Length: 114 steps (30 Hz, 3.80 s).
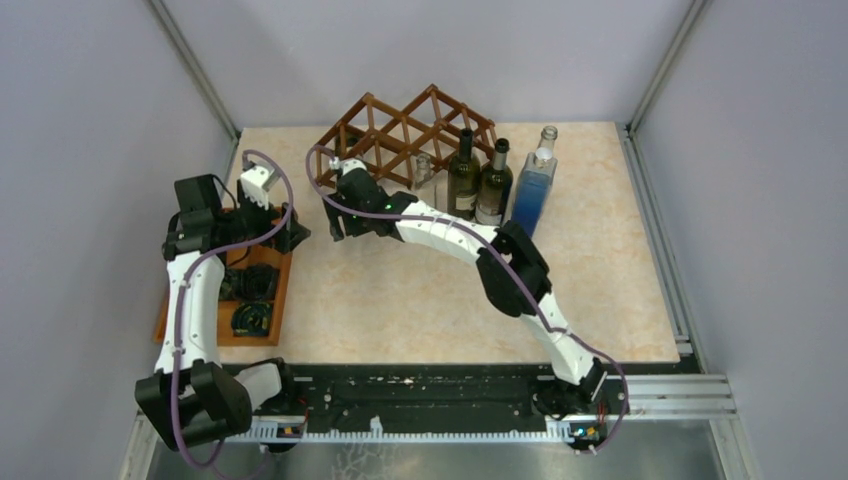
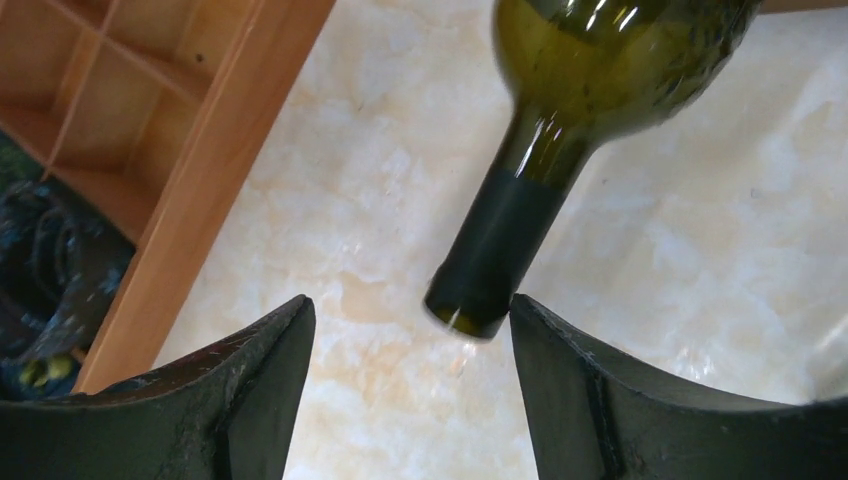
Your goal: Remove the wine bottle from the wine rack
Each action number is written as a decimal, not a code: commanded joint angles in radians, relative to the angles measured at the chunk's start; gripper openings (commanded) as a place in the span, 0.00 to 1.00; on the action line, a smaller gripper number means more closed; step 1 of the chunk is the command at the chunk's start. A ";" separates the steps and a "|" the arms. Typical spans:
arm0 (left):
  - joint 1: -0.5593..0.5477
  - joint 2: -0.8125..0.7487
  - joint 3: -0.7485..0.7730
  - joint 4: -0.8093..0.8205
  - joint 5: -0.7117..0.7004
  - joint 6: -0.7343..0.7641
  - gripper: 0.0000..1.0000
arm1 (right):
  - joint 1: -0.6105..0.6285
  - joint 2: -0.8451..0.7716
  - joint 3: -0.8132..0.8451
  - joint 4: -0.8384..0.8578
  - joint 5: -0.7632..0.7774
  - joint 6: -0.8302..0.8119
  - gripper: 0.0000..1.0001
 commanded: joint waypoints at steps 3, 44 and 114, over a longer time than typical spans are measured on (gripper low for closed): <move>0.030 0.020 -0.039 0.036 -0.023 0.044 0.99 | -0.053 0.126 0.212 0.008 -0.025 0.021 0.68; 0.029 -0.073 -0.100 -0.001 0.086 0.102 0.99 | -0.048 0.038 -0.005 0.166 0.069 0.134 0.00; 0.026 -0.324 -0.256 -0.530 0.215 1.718 0.99 | 0.188 -0.551 -0.400 -0.083 -0.418 -0.092 0.00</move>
